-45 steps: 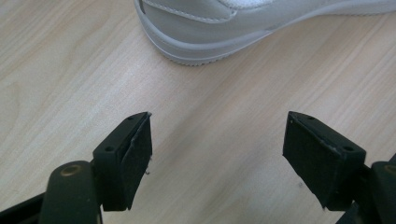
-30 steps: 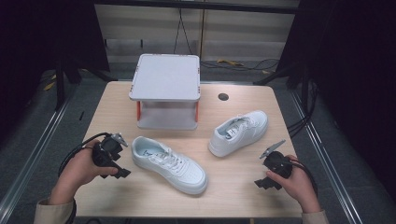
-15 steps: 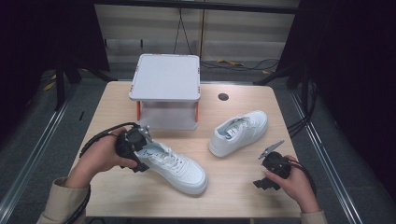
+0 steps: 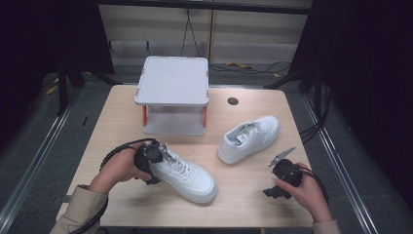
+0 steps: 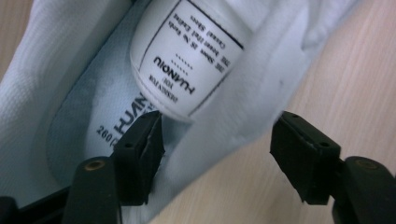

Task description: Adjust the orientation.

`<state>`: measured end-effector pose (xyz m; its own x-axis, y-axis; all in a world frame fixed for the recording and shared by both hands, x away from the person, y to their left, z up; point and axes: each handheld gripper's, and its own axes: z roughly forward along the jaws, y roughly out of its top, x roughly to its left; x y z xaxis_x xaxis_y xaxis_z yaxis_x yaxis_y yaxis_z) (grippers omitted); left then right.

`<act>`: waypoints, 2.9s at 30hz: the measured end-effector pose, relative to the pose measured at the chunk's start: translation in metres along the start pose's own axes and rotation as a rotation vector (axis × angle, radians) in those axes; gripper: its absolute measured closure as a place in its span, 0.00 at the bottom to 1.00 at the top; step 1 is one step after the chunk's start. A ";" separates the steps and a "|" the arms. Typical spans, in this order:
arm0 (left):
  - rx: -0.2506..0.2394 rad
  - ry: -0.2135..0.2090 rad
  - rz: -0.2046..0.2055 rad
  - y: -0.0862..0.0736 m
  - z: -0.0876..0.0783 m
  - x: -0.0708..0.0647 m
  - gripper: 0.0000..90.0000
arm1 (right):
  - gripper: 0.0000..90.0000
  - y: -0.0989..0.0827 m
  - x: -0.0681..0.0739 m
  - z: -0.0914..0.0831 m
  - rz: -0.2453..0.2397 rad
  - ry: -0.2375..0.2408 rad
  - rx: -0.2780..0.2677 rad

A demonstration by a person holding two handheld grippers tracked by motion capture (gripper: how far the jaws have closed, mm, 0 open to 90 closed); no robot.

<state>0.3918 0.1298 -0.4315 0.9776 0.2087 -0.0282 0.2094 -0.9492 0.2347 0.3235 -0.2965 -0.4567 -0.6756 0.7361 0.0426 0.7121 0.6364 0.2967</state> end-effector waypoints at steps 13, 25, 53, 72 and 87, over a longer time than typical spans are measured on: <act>0.037 0.038 0.056 0.004 0.003 0.002 0.62 | 0.16 0.000 0.000 0.000 -0.006 0.001 -0.010; -0.037 -0.043 0.040 -0.001 -0.008 -0.016 0.82 | 0.16 0.001 0.001 0.001 -0.007 0.005 -0.012; -0.016 0.023 -0.148 -0.008 -0.016 -0.028 0.72 | 0.16 0.002 0.002 0.003 -0.015 0.011 -0.007; 0.075 0.026 -0.251 0.007 -0.004 -0.029 0.91 | 0.16 0.002 0.001 0.004 -0.013 0.011 -0.013; -0.030 0.117 -0.297 0.018 -0.063 -0.024 0.92 | 0.16 0.002 0.001 0.001 -0.012 0.010 -0.032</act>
<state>0.3707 0.1228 -0.3656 0.8643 0.5028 0.0115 0.4827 -0.8357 0.2620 0.3243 -0.2940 -0.4565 -0.6863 0.7257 0.0486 0.6974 0.6375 0.3274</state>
